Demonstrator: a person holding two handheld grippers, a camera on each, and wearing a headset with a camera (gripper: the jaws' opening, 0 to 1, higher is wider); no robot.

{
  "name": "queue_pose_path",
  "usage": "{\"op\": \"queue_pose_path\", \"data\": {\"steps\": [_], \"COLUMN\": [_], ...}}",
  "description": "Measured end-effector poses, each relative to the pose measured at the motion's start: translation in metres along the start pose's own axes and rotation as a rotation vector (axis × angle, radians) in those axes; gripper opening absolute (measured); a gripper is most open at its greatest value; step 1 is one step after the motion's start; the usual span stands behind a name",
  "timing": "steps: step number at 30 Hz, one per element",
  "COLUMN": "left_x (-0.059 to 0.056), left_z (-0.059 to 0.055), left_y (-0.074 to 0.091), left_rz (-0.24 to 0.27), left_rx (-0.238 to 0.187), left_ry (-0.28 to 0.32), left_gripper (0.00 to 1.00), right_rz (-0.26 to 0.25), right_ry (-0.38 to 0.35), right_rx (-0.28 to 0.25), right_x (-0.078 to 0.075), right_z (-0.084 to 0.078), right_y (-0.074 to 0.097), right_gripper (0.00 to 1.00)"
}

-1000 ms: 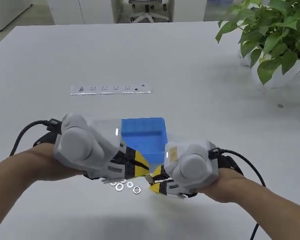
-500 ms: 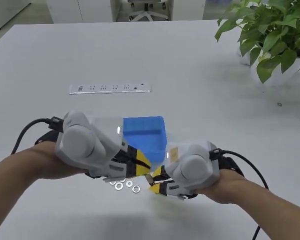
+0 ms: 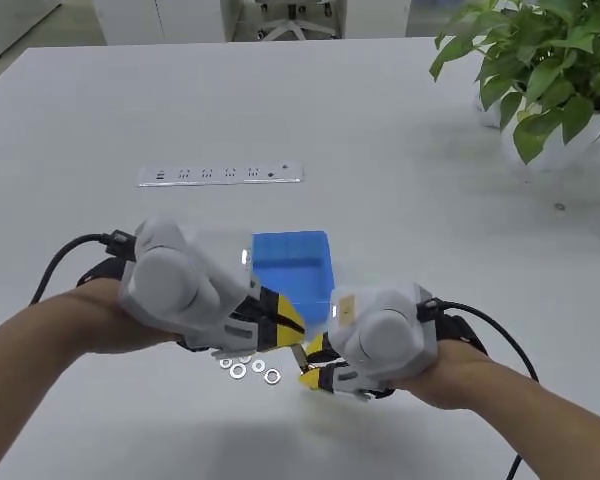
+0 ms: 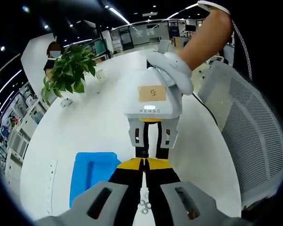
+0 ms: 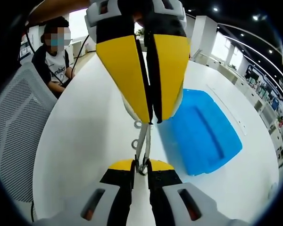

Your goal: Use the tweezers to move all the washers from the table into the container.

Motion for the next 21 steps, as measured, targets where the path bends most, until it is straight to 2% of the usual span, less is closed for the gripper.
{"op": "queue_pose_path", "data": {"steps": [7, 21], "left_x": [0.0033, -0.0007], "left_z": [-0.0003, 0.0034], "left_y": [-0.0007, -0.0023], "left_rz": [-0.016, -0.036], "left_rx": [0.013, 0.024], "left_ry": [0.031, 0.014], "left_gripper": [0.06, 0.05], "right_rz": [0.002, 0.004], "right_ry": [-0.01, -0.045], "right_rx": [0.011, 0.018], "right_x": [-0.001, 0.0001], "right_z": [-0.0001, -0.0011], "right_y": [-0.0009, -0.0001], "right_gripper": [0.12, 0.1]}}
Point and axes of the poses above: the centre of the closed fingertips' face, and the gripper's own axes: y roughly backward along the fingers, x roughly to its left, z roughly out of its top, the point moved 8 cm from there along y, roughly backward along the fingers, and after that the axes turned 1 degree about y, right-handed, at the moved point
